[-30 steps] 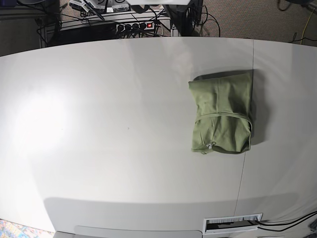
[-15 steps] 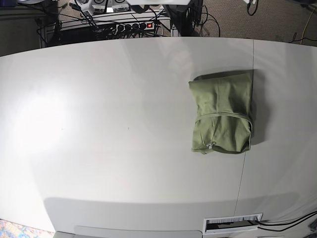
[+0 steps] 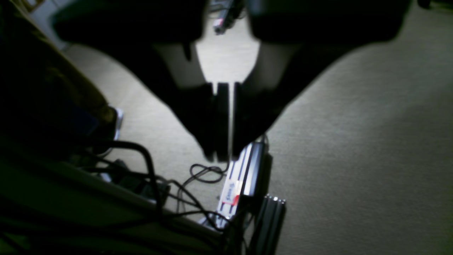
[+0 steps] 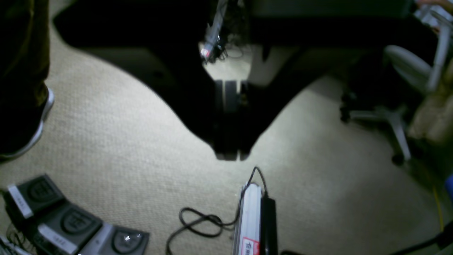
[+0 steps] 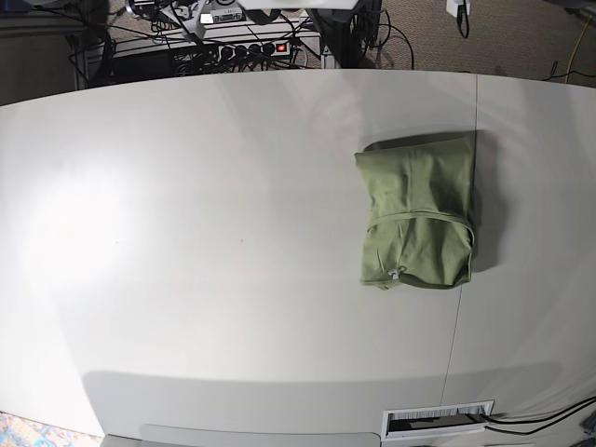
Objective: Fold the T-shirt properly
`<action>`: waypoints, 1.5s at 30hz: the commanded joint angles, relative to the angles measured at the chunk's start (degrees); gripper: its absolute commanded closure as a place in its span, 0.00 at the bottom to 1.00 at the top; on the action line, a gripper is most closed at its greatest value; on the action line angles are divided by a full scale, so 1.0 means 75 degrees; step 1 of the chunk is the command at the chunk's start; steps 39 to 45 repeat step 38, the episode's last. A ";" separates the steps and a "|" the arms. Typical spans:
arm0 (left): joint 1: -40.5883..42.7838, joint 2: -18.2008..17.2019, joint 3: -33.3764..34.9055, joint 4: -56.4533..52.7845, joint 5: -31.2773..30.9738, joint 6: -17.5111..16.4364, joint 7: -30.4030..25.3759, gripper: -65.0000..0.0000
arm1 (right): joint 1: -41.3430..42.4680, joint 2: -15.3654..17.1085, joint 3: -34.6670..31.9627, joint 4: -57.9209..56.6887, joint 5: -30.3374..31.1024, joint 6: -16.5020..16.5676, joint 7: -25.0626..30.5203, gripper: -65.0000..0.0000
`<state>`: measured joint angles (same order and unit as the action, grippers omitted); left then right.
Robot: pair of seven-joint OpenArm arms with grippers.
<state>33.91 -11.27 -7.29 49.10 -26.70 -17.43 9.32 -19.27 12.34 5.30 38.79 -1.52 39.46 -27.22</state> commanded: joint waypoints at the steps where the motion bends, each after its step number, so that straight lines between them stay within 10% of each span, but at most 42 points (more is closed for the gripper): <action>1: 0.0026 0.0047 -0.0006 -0.0020 0.0090 0.0058 -0.0050 1.00 | 0.0038 0.0055 -0.0111 -0.0122 0.0017 -0.0105 0.0105 1.00; 9: -0.0358 0.0507 -0.0009 -0.0213 0.0361 0.0495 -0.0052 1.00 | 0.0583 -0.0379 -0.0868 -0.0691 0.0020 -0.2955 0.0143 1.00; 21: -0.0542 0.1072 -0.0009 -0.0213 0.0825 0.0953 -0.0061 1.00 | 0.0673 -0.0839 -0.2500 -0.0694 -0.0259 -0.4785 0.0090 1.00; 45: -0.0627 0.1087 -0.0006 -0.0210 0.0819 0.0924 -0.0423 1.00 | 0.0667 -0.0842 -0.2500 -0.0694 0.0463 -0.4978 -0.0020 1.00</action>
